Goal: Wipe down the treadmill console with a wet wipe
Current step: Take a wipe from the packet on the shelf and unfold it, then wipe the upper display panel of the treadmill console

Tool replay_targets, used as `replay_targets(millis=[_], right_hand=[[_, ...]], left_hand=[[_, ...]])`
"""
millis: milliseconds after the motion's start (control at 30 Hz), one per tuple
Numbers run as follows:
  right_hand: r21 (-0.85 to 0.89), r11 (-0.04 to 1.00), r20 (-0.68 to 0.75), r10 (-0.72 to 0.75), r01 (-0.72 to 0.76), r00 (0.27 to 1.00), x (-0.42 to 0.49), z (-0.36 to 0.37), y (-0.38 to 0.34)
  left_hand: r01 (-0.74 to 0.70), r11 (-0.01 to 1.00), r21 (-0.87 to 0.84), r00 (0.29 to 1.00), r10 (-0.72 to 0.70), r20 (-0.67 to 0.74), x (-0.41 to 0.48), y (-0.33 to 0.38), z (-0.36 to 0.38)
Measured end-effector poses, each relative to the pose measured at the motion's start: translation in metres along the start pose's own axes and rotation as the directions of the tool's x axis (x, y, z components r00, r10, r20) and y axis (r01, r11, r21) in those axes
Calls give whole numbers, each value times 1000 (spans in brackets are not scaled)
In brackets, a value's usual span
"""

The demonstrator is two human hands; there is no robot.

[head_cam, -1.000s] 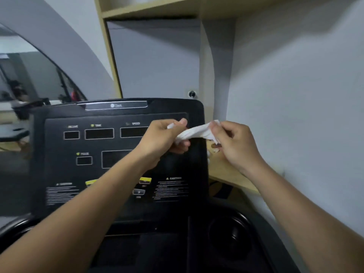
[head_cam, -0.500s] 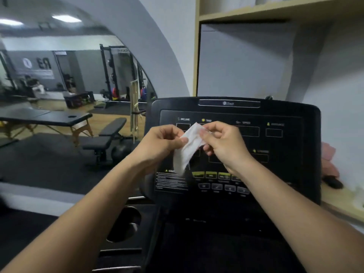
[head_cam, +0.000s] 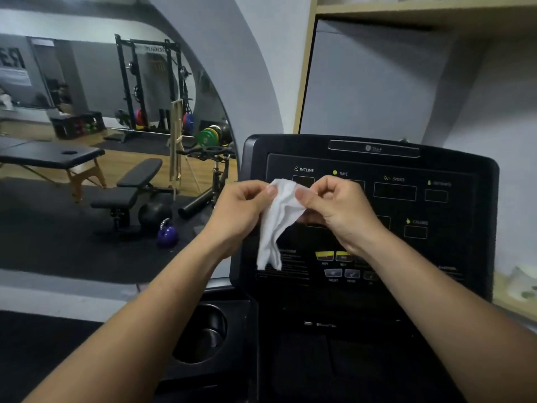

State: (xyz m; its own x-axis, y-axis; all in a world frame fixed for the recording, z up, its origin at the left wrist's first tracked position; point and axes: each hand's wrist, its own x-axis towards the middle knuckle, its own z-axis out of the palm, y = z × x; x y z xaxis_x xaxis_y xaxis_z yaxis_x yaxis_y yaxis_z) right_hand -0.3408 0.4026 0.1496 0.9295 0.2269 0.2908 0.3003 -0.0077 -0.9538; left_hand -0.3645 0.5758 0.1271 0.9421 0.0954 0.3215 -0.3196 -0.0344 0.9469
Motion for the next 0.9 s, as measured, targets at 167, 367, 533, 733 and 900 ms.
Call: replay_targets(millis=[167,367,533,733,900], right_hand=[[28,999,144,34,-39,989,-2,-10,-8],[-136,991,16,-10,12,1000,5,-10,-7],[-228,966,-58,-138,121,989,11,-18,-4],[-353,907,-33,-258,230,966,15,-23,2],[-445,860,-103,-327,251,939,18,-34,10]], left_hand=[[-67,997,36,989,71,-133,13,0,-1],[-183,979,87,979,174,111,0,6,28],[-108,978,177,991,92,95,5,3,28],[-136,909,393,989,104,101,4,5,37],[-60,870,489,992,-2,126,6,4,12]])
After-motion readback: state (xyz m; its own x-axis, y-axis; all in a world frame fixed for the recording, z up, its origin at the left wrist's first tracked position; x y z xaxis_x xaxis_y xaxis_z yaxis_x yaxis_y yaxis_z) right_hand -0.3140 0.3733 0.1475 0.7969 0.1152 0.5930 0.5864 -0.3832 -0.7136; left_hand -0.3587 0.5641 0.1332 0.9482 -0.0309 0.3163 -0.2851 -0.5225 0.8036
